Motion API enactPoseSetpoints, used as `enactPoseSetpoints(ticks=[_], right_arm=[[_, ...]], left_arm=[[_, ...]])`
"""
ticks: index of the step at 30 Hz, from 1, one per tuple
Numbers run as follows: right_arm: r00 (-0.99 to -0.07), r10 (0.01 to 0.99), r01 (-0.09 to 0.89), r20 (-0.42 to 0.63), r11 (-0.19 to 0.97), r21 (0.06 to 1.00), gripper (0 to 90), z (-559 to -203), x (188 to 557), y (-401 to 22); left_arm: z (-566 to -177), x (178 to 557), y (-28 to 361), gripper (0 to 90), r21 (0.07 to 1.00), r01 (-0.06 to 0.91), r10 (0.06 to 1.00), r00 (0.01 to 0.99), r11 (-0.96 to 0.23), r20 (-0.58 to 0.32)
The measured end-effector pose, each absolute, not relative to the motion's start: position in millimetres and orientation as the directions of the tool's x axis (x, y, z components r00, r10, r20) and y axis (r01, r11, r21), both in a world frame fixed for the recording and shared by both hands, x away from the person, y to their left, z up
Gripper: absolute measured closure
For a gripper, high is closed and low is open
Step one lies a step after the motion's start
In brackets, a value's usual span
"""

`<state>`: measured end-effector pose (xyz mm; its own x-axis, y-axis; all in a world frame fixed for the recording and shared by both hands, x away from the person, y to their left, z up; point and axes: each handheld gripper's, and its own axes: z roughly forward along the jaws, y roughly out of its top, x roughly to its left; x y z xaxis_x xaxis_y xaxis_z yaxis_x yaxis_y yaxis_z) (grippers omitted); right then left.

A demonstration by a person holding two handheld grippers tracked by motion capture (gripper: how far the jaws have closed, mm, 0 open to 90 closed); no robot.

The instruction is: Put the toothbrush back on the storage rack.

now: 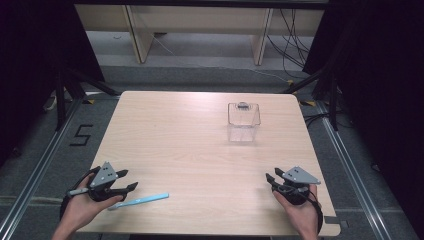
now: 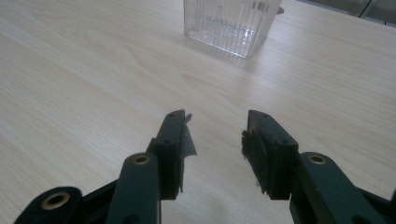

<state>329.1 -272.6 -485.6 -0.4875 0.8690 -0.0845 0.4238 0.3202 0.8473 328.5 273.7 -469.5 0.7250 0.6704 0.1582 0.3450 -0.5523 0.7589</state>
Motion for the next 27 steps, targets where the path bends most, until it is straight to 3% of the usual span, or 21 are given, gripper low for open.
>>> enactPoseSetpoints(ticks=[6, 13, 27], right_arm=[[-0.488, 0.869, 0.428, -0.086, 0.324, 0.844, 59.1, -483.0, 328.3, -272.5], [-0.489, 0.869, 0.424, -0.080, 0.317, 0.849, 59.0, -481.6, 329.1, -273.6], [-0.494, 0.864, 0.414, -0.097, 0.332, 0.847, 58.6, -476.8, 328.4, -273.7]], left_arm=[[-468.2, 331.9, 266.8, 45.6, 0.658, 0.342, 0.576, 0.799, -0.671, 0.172], [-470.1, 337.7, 252.7, 52.5, 0.580, 0.354, 0.500, 0.860, -0.734, 0.107], [-467.0, 355.2, 216.3, 62.4, 0.267, 0.327, 0.344, 0.939, -0.907, 0.018]])
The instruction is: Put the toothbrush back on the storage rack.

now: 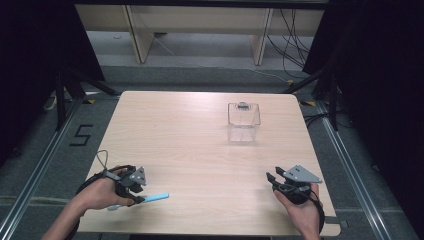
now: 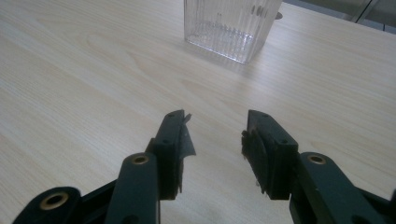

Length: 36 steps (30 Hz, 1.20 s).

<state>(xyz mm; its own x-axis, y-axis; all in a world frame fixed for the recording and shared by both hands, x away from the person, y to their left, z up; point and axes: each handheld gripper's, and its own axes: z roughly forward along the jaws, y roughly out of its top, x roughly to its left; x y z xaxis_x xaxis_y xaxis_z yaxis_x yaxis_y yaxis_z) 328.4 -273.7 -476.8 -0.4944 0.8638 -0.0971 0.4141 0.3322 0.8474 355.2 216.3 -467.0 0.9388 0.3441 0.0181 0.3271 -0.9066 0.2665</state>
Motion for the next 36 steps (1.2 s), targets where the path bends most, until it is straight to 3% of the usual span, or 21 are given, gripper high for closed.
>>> enactPoseSetpoints(ticks=[6, 14, 36], right_arm=[[-0.493, 0.864, 0.405, -0.107, 0.336, 0.850, 58.4, -475.9, 328.6, -274.1], [-0.493, 0.864, 0.406, -0.106, 0.336, 0.850, 58.2, -473.5, 328.0, -273.3], [-0.547, 0.824, 0.365, -0.149, 0.395, 0.843, 57.2, -470.8, 327.9, -266.0]], left_arm=[[-471.6, 360.3, 209.9, 65.4, 0.174, 0.308, 0.316, 0.949, -0.935, 0.019], [-471.3, 360.3, 205.3, 68.5, 0.123, 0.277, 0.280, 0.960, -0.953, 0.007], [-474.3, 361.4, 192.3, 73.2, 0.102, 0.235, 0.235, 0.972, -0.967, -0.008]])
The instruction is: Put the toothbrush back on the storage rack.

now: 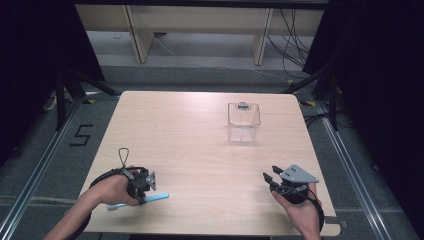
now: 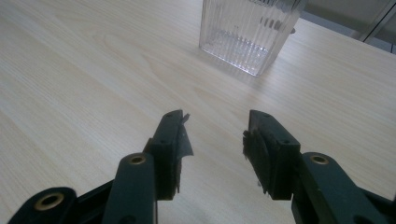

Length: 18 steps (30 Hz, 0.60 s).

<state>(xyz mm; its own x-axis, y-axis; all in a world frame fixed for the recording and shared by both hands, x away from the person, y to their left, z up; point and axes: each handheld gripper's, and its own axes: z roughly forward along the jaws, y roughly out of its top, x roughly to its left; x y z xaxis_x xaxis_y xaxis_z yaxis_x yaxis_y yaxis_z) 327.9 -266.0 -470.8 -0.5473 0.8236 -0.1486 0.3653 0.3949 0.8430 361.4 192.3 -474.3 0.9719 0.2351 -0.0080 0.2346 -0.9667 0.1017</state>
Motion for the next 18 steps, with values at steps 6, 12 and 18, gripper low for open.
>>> enactPoseSetpoints(ticks=[6, 12, 18], right_arm=[[-0.548, 0.825, 0.376, -0.137, 0.390, 0.841, 57.2, -470.0, 327.2, -265.0], [-0.561, 0.814, 0.366, -0.150, 0.406, 0.837, 57.2, -469.6, 328.5, -265.0], [-0.563, 0.814, 0.380, -0.141, 0.406, 0.831, 57.1, -468.1, 326.6, -262.4]], left_arm=[[-476.2, 362.6, 190.6, 73.9, 0.089, 0.229, 0.229, 0.973, -0.969, -0.014], [-477.5, 363.6, 191.1, 75.5, 0.072, 0.224, 0.224, 0.975, -0.972, -0.008], [-479.4, 361.9, 188.7, 77.0, 0.073, 0.209, 0.209, 0.978, -0.975, 0.002]])
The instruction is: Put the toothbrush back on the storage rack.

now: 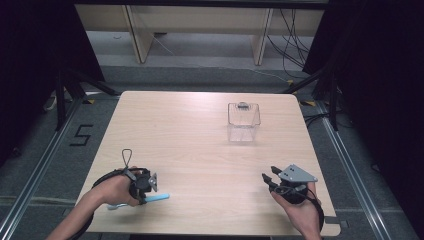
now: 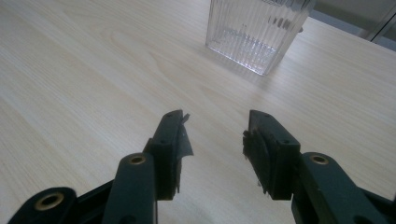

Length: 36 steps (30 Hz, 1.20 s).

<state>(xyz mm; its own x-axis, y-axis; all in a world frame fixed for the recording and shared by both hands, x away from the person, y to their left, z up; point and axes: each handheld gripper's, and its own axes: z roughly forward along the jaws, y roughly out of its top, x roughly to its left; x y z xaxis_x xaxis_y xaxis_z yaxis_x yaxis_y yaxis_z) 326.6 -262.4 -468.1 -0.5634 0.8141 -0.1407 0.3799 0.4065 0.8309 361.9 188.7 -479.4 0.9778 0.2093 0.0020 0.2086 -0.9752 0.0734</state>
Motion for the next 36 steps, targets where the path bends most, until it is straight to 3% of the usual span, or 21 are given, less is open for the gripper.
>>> enactPoseSetpoints(ticks=[4, 10, 17, 36], right_arm=[[-0.576, 0.799, 0.353, -0.172, 0.433, 0.830, 57.1, -467.4, 328.3, -261.9], [-0.588, 0.798, 0.382, -0.131, 0.416, 0.825, 57.1, -470.2, 326.4, -256.0], [-0.663, 0.735, 0.322, -0.143, 0.453, 0.831, 57.2, -472.1, 330.8, -250.1], [-0.791, 0.609, 0.258, -0.052, 0.410, 0.875, 55.7, -478.3, 334.4, -218.0]], left_arm=[[-479.2, 361.0, 188.0, 77.9, 0.061, 0.195, 0.196, 0.981, -0.979, 0.010], [-479.3, 358.8, 188.2, 78.4, 0.061, 0.141, 0.143, 0.990, -0.988, 0.018], [-471.6, 359.7, 189.2, 78.4, 0.082, 0.136, 0.138, 0.990, -0.987, 0.015], [-437.1, 364.1, 165.9, 78.4, 0.159, 0.073, 0.084, 0.994, -0.985, 0.063]])
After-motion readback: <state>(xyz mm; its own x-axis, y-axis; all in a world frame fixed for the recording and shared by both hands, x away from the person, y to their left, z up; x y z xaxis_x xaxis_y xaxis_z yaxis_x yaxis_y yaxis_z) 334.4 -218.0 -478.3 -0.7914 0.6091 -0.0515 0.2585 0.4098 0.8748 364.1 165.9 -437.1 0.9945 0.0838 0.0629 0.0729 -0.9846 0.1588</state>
